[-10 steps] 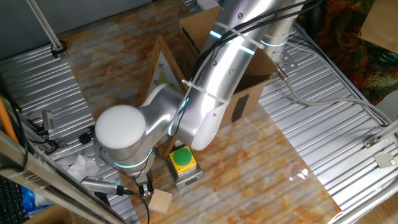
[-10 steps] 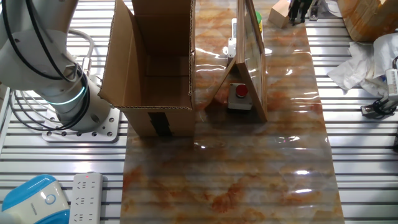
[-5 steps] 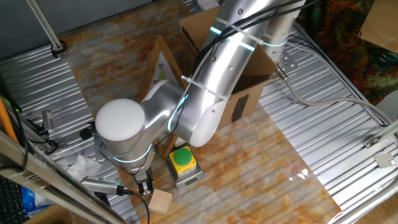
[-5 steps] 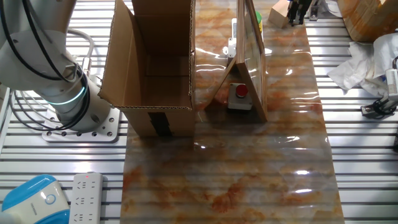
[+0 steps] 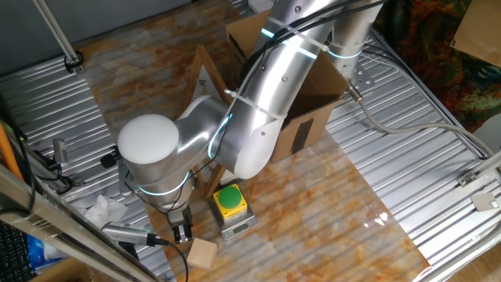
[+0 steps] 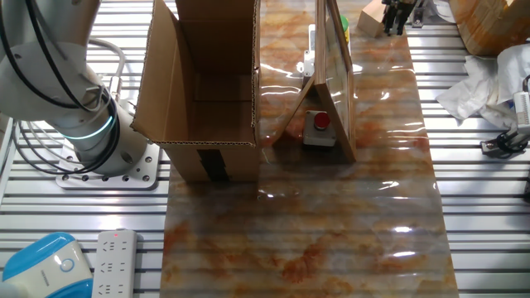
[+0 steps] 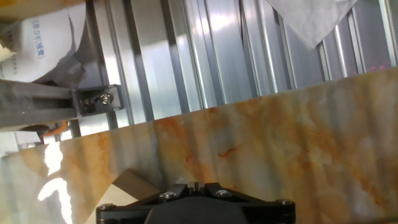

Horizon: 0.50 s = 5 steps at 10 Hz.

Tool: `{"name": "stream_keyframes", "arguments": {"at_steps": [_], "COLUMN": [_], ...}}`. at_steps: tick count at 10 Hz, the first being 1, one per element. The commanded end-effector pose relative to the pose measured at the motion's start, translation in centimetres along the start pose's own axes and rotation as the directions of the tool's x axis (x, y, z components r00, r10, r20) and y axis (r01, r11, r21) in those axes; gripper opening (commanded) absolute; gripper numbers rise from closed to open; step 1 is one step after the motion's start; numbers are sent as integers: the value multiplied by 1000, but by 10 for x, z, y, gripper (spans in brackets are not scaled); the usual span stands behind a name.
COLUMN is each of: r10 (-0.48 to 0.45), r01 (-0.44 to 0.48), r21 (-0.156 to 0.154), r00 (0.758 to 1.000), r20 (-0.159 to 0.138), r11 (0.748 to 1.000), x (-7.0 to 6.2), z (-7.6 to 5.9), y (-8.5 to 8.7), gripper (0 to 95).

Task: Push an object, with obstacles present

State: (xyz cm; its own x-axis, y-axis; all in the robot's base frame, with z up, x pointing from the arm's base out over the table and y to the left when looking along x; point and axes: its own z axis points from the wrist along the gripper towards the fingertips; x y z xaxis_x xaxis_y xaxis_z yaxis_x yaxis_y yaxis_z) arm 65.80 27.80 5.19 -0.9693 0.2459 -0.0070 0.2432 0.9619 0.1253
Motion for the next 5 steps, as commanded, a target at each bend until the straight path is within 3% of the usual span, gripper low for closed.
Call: {"name": "stream_keyframes", "arguments": {"at_steps": [1, 5], "r10": [4, 10], "r01": [-4, -9], "r21": [-10, -14], "r00": [1000, 1000], "r20": [3, 15], "r11": [1000, 1000], "x": [-1, -1], "z": [1, 2], "y": [1, 1], "gripper": [0, 0]}}
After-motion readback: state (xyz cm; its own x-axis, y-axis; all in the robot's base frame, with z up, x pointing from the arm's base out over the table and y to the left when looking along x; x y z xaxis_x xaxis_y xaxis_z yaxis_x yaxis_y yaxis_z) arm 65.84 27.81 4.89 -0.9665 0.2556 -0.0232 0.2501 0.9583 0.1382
